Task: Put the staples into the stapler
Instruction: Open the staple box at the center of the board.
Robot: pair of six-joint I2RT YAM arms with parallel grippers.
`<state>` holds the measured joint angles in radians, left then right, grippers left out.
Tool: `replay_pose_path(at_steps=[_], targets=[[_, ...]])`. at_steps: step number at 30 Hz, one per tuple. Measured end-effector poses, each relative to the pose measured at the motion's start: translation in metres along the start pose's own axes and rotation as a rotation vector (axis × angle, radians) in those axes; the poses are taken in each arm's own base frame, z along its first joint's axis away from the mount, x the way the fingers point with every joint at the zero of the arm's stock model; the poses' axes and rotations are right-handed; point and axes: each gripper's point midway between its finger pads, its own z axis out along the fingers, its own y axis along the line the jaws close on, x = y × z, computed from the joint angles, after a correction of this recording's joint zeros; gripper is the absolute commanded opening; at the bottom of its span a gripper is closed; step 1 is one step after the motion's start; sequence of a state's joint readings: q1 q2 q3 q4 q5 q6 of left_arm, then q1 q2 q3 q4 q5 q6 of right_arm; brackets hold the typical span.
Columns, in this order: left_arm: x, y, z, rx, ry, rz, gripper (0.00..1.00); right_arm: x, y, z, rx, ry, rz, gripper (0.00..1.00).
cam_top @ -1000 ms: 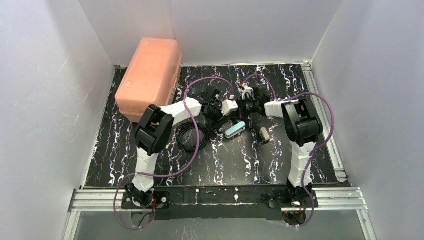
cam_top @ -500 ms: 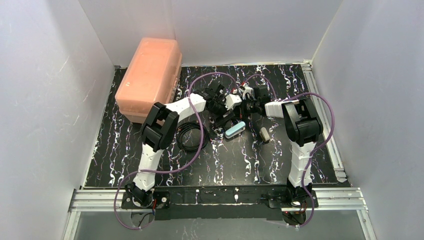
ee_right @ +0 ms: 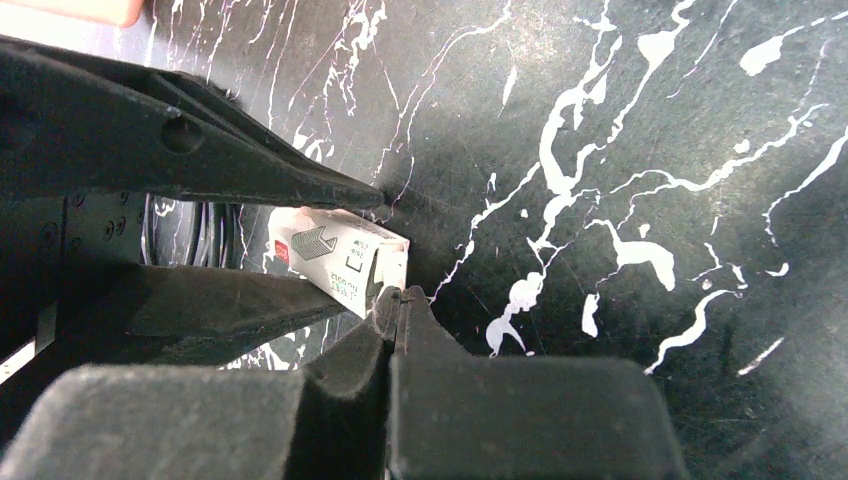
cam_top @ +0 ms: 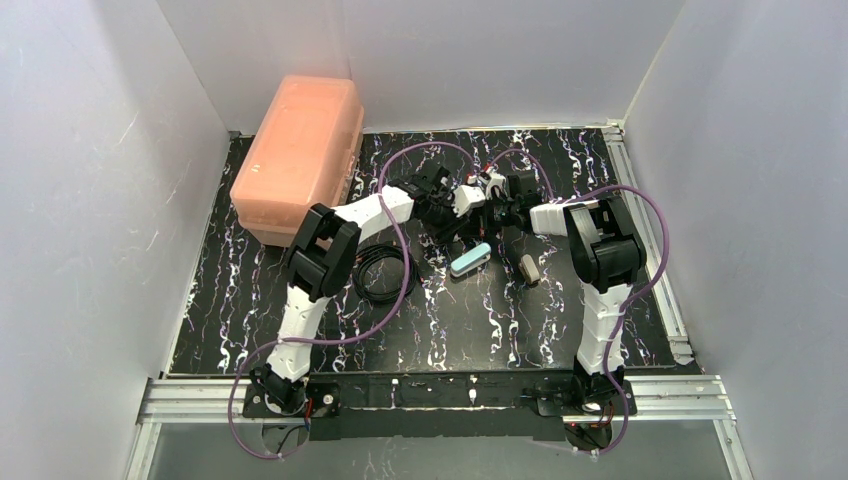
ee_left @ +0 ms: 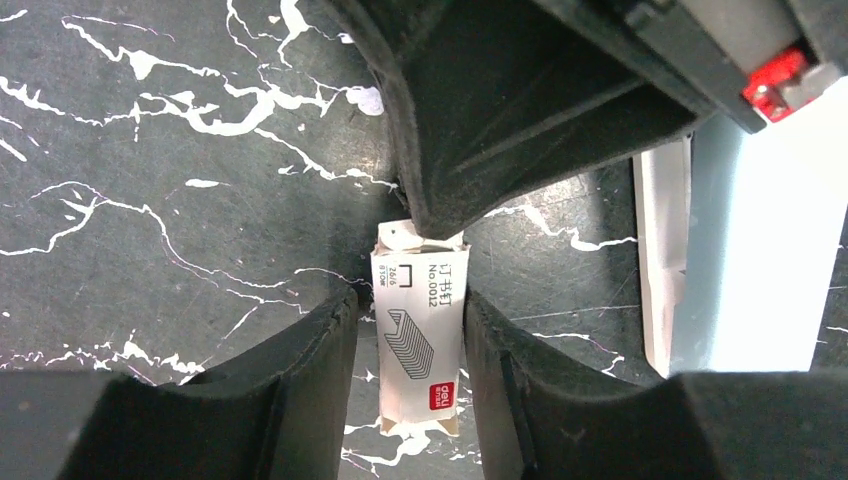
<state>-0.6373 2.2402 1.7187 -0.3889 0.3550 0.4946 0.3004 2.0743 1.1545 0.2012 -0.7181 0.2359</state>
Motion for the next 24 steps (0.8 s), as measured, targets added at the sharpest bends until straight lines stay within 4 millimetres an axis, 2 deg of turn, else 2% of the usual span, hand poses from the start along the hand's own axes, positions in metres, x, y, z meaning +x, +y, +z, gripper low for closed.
replay_pose_path(at_steps=[9, 16, 24], targets=[[0.013, -0.01, -0.008, 0.0, -0.003, 0.012, 0.39, -0.001, -0.003, -0.003, 0.025, 0.0, -0.006, 0.01], [0.014, -0.011, -0.009, 0.0, 0.0, 0.01, 0.28, -0.002, -0.008, -0.008, 0.051, -0.004, -0.012, 0.01], [0.016, -0.008, -0.01, -0.006, -0.005, 0.003, 0.24, -0.002, -0.009, -0.009, 0.051, -0.003, -0.012, 0.01]])
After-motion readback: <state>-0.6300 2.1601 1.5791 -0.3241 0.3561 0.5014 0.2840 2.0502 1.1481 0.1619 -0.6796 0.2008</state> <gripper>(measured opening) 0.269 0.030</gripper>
